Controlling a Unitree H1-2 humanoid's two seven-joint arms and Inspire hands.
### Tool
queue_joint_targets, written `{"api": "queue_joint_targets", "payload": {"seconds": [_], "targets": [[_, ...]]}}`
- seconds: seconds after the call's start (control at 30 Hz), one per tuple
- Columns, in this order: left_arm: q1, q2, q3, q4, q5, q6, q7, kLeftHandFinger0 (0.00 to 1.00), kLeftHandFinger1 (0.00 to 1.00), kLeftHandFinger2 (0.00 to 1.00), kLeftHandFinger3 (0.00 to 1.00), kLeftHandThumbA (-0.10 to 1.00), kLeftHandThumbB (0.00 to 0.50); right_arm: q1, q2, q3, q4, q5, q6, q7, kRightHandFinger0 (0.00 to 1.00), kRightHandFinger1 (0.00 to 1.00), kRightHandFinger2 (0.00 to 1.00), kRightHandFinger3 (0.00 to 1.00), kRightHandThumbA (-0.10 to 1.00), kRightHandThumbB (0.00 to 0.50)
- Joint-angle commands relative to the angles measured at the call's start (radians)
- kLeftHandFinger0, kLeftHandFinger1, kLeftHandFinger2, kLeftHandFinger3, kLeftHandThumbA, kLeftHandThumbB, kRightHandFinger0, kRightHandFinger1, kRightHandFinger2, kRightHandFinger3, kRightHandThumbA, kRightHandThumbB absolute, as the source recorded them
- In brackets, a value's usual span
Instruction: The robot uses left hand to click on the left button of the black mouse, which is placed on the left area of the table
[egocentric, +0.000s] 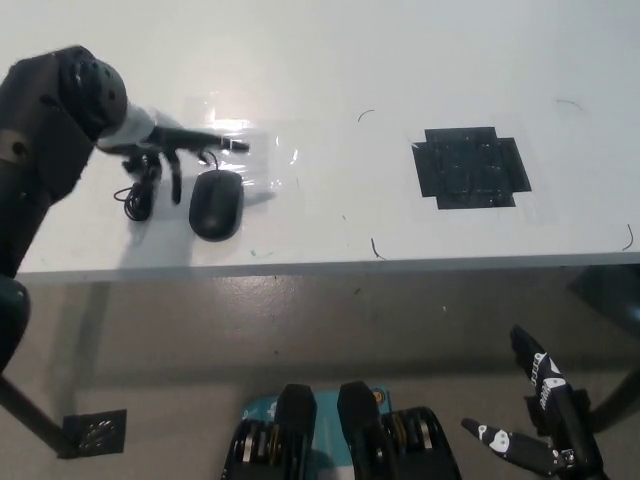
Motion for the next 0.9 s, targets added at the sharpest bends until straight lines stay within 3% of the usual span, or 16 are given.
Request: {"api": "queue_joint_targets", "payload": {"seconds": [0.0,0.07,0.1,0.2,0.23,0.27,0.37,0.4,0.43,0.5,0.6,0.67,0.7,0.73,0.8,0.87], "targets": [[-0.038,0.123,0.205,-0.312,-0.152,0.073,0.022,0.0,0.0,0.2,1.0,1.0,0.22,-0.002,-0.007,-0.011,-0.027,0.013,-0.015,0.005,1.0,1.0,1.0,1.0,1.0,0.137],[0.011,0.155,0.295,-0.589,-0.176,0.213,0.007,0.09,0.02,0.25,1.0,1.0,0.255,-0.001,-0.006,-0.011,-0.024,0.014,-0.015,0.005,1.0,1.0,1.0,1.0,1.0,0.134],[0.033,0.16,0.34,-0.676,-0.203,0.248,0.01,0.02,0.0,0.23,1.0,1.0,0.252,0.001,-0.005,-0.011,-0.022,0.018,-0.015,0.006,1.0,1.0,1.0,1.0,1.0,0.134],[0.113,0.186,0.48,-0.907,-0.325,0.25,0.005,0.09,0.0,0.1,1.0,1.0,0.222,0.005,-0.005,-0.011,-0.017,0.023,-0.023,0.008,1.0,1.0,1.0,1.0,1.0,0.135],[0.14,0.186,0.525,-0.978,-0.348,0.263,0.005,0.16,0.0,0.09,1.0,1.0,0.244,0.006,-0.005,-0.012,-0.016,0.024,-0.024,0.008,1.0,1.0,1.0,1.0,1.0,0.13],[0.183,0.191,0.587,-1.071,-0.417,0.277,0.013,0.03,0.0,0.1,1.0,1.0,0.238,0.006,-0.006,-0.012,-0.012,0.025,-0.029,0.009,1.0,1.0,1.0,1.0,1.0,0.129],[0.352,0.319,0.652,-1.302,-0.812,0.28,0.198,0.0,0.0,0.1,1.0,1.0,0.308,0.007,-0.003,-0.009,0.007,0.019,-0.038,0.007,1.0,1.0,1.0,1.0,1.0,0.134],[0.413,0.349,0.674,-1.374,-0.905,0.28,0.259,0.0,0.0,0.23,1.0,1.0,0.297,0.01,-0.002,-0.008,0.007,0.015,-0.035,0.006,1.0,1.0,1.0,1.0,1.0,0.139],[0.479,0.377,0.696,-1.449,-1.002,0.28,0.326,0.0,0.0,0.19,1.0,1.0,0.294,0.014,-0.002,-0.006,0.006,0.011,-0.031,0.005,1.0,1.0,1.0,1.0,1.0,0.14],[0.621,0.414,0.739,-1.597,-1.109,0.28,0.411,0.0,0.0,0.0,1.0,1.0,0.376,0.022,-0.001,-0.005,0.004,0.011,-0.026,0.006,1.0,1.0,1.0,1.0,1.0,0.127],[0.963,0.318,0.841,-1.856,-1.324,0.28,0.491,0.0,0.0,0.0,1.0,1.0,0.349,0.027,0.004,0.0,0.015,0.005,-0.032,0.005,1.0,1.0,1.0,1.0,1.0,0.126],[1.117,0.306,0.812,-1.913,-1.402,0.226,0.493,0.0,0.0,0.0,1.0,1.0,0.367,0.03,0.005,0.003,0.023,0.004,-0.036,0.006,1.0,1.0,1.0,1.0,1.0,0.124],[1.261,0.306,0.775,-1.931,-1.392,0.162,0.432,0.0,0.0,0.0,1.0,1.0,0.42,0.031,0.007,0.005,0.031,0.003,-0.039,0.007,1.0,1.0,1.0,1.0,1.0,0.125],[1.358,0.291,0.741,-1.931,-1.371,0.12,0.397,0.0,0.0,0.0,1.0,1.0,0.379,0.033,0.009,0.007,0.036,0.003,-0.04,0.007,1.0,1.0,1.0,1.0,1.0,0.126],[1.513,0.176,0.661,-1.911,-1.283,-0.007,0.303,0.0,0.0,0.01,1.0,1.0,0.44,0.041,0.013,0.012,0.042,-0.001,-0.041,0.007,1.0,1.0,1.0,1.0,1.0,0.119],[1.637,0.07,0.597,-1.872,-1.151,-0.129,0.235,0.0,0.0,0.0,1.0,1.0,0.405,0.049,0.013,0.014,0.052,0.0,-0.051,0.009,1.0,1.0,1.0,1.0,1.0,0.124]]}}
